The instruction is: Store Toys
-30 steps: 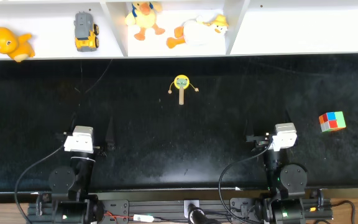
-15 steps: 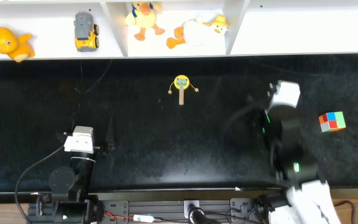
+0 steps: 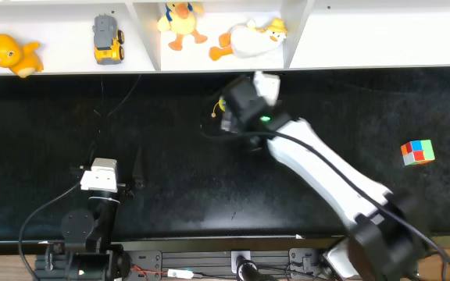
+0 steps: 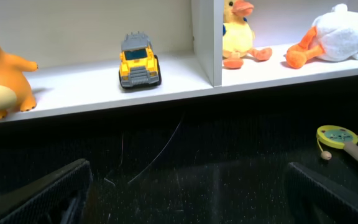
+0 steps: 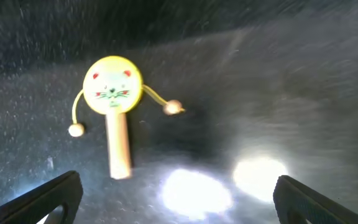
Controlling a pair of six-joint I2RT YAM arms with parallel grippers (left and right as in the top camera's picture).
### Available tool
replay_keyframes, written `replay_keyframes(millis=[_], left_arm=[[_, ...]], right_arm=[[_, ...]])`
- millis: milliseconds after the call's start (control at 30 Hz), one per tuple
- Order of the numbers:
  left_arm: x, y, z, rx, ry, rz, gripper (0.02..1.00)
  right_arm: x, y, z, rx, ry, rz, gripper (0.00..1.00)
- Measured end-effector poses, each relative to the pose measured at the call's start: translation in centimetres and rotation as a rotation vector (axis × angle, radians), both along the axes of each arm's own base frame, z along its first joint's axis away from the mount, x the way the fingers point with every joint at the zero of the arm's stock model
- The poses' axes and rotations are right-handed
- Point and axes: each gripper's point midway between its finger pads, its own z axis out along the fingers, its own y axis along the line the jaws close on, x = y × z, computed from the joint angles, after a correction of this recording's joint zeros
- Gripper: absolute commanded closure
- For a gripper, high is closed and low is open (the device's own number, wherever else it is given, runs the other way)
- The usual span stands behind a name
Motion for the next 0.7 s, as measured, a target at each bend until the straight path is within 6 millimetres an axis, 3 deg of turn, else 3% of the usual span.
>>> replay_keyframes(millis=[267,467,700], left_arm=[[0.0,0.0,0.0,0.000,0.000,0.000,0.020],[0.0,0.0,0.0,0.000,0.000,0.000,0.023],[0.0,0.0,0.0,0.000,0.000,0.000,0.020]], right_arm=[[1.4,5.5,-4.0,-0.002,0.022,0.041,0.007],[0.5,5.0,-5.4,-0.055,0.087,0.043,0.005],[0.2,4.9,-5.6,-0.075,0.106,0.098,0.003]])
